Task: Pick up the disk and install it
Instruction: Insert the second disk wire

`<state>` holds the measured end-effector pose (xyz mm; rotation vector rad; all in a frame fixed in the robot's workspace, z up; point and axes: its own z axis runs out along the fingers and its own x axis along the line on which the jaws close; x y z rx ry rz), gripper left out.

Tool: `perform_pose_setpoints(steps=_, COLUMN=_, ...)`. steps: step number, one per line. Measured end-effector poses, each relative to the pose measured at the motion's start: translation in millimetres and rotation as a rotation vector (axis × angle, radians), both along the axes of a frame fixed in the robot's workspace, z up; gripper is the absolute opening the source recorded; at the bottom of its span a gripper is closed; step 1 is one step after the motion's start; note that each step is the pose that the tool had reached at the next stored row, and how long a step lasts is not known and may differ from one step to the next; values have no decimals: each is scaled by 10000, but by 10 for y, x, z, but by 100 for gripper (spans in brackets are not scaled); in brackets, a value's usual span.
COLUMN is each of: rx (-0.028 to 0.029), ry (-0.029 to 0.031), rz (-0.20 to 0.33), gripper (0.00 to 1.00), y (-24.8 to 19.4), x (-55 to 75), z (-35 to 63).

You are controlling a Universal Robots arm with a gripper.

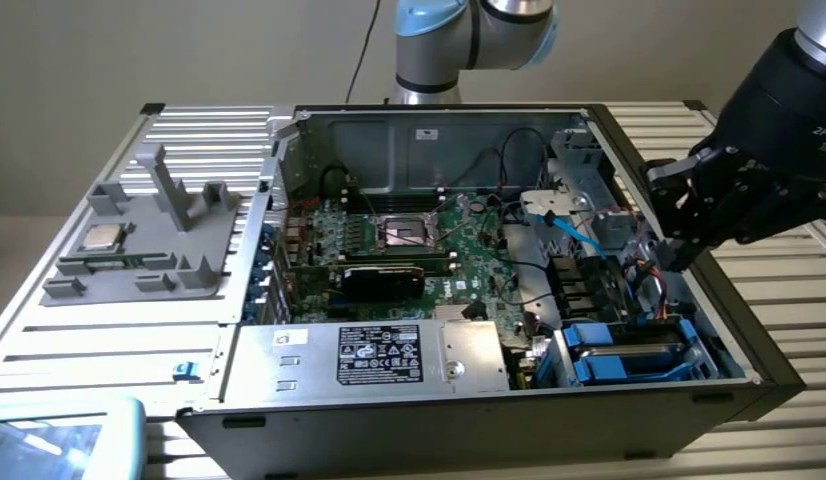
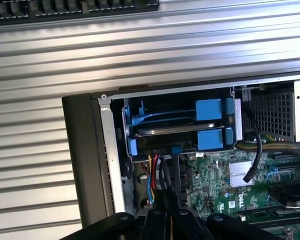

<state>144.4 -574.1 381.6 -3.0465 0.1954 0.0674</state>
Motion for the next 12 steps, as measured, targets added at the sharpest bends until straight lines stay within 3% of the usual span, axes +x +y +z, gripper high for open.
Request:
perform_pose_setpoints(steps=4, rx=-1, ry=0, rz=5, gripper=11, y=-101, x=-9, z=-2)
perform_pose_setpoints(steps=10, rx=-2, ry=0, rz=6, gripper=11, y=-132, x=-51, z=-14)
perform_pose_setpoints(steps=12, rx=30, ry=0, rz=6, gripper=11, y=-149, x=-57, z=-15)
